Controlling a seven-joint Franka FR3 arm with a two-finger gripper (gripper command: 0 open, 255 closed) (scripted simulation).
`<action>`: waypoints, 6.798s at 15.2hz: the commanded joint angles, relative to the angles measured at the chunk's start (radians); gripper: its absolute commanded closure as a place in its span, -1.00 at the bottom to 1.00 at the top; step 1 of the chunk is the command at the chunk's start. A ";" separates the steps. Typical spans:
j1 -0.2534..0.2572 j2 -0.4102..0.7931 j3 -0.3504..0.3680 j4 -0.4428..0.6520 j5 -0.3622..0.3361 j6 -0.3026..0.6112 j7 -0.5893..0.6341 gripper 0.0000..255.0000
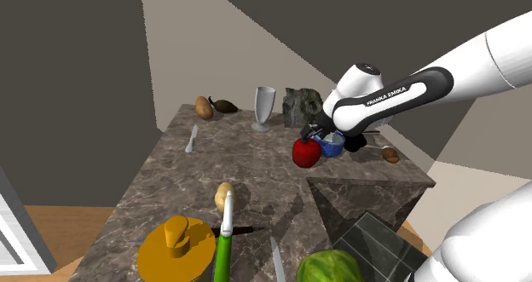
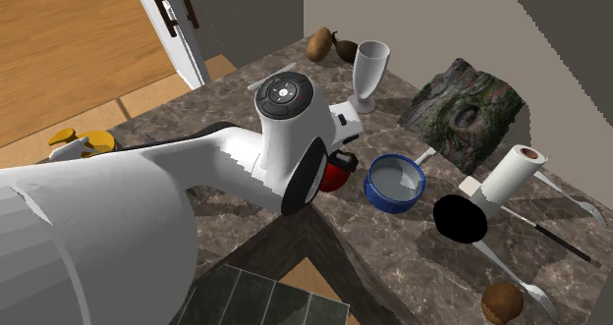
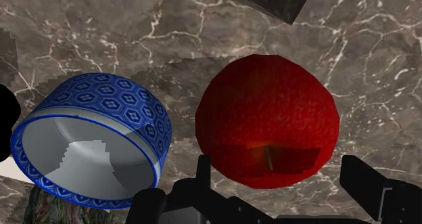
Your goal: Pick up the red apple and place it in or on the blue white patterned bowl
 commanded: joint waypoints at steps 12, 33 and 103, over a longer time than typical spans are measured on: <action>0.000 0.002 0.000 -0.001 -0.001 0.004 0.001 1.00; 0.016 -0.128 -0.005 0.128 0.030 -0.255 -0.030 1.00; -0.032 0.076 -0.268 0.370 0.175 -0.292 -0.442 -1.00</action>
